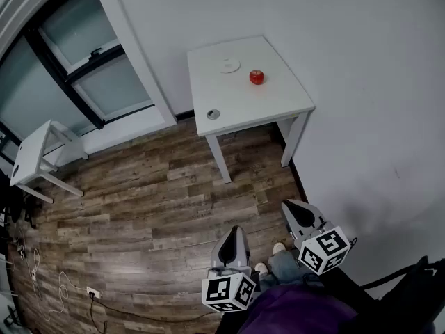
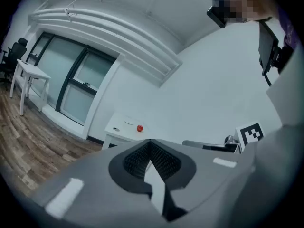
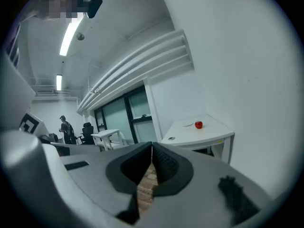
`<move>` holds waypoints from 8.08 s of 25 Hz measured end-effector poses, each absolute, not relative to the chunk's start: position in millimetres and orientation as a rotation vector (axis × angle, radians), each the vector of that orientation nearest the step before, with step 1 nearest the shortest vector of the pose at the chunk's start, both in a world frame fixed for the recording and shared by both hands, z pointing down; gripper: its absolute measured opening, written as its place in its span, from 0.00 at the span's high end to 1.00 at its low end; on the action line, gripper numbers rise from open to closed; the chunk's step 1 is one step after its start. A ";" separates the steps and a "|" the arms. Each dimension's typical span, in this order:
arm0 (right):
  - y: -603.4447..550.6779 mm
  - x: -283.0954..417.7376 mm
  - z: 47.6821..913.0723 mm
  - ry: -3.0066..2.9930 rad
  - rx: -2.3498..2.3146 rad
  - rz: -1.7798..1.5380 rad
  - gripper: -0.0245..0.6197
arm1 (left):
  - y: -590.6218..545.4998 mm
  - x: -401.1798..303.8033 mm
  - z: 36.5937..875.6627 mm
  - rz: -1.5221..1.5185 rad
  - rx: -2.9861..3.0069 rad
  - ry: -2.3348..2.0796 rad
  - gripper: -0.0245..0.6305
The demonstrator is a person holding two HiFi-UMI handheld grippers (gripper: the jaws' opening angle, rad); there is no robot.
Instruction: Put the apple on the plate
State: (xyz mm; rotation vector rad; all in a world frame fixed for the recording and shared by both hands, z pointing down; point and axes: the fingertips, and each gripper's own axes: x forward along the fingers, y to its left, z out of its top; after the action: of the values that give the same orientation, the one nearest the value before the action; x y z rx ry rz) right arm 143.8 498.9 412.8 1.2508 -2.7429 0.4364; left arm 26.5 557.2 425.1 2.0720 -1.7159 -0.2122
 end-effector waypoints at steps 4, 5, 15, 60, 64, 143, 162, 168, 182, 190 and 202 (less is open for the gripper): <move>481.6 140.2 412.9 -2.744 1.253 0.449 0.94 | 543.7 23.1 424.9 -0.166 2.078 -1.749 0.96; 474.0 140.1 412.5 -2.747 1.257 0.452 0.94 | 537.4 23.0 424.1 -0.160 2.082 -1.755 0.96; 362.4 135.9 412.6 -2.766 1.222 0.480 0.94 | 436.6 16.7 421.4 -0.172 2.056 -1.802 0.96; 52.1 40.5 420.1 -2.695 1.286 0.407 0.94 | 105.7 -74.2 425.9 -0.087 2.189 -1.657 0.96; 40.7 40.7 428.5 -2.665 1.312 0.417 0.94 | 91.9 -79.0 433.7 -0.083 2.188 -1.633 0.96; -181.0 111.3 594.1 -2.140 0.896 0.439 0.45 | -120.5 -84.9 463.1 0.099 2.079 -1.680 0.96; -208.3 77.4 579.4 -2.216 0.802 0.372 0.45 | -117.3 -92.6 474.4 0.064 2.015 -1.705 0.96; -219.9 63.5 578.1 -2.217 0.772 0.331 0.45 | -114.1 -91.3 477.2 0.051 2.002 -1.697 0.96; -250.2 20.2 573.6 -2.263 0.756 0.289 0.45 | -119.5 -105.9 484.1 0.045 1.967 -1.718 0.96; -264.9 -0.1 573.8 -2.274 0.729 0.268 0.45 | -123.3 -113.8 489.0 0.053 1.946 -1.723 0.96; -288.2 -22.0 579.6 -2.286 0.718 0.245 0.45 | -129.6 -123.1 492.9 0.069 1.937 -1.730 0.96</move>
State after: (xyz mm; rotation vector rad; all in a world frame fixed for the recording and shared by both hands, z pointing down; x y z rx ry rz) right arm -22.0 -288.2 579.6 0.7180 -2.2858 0.2455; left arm -123.1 -129.6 492.9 1.9367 -1.7297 0.0693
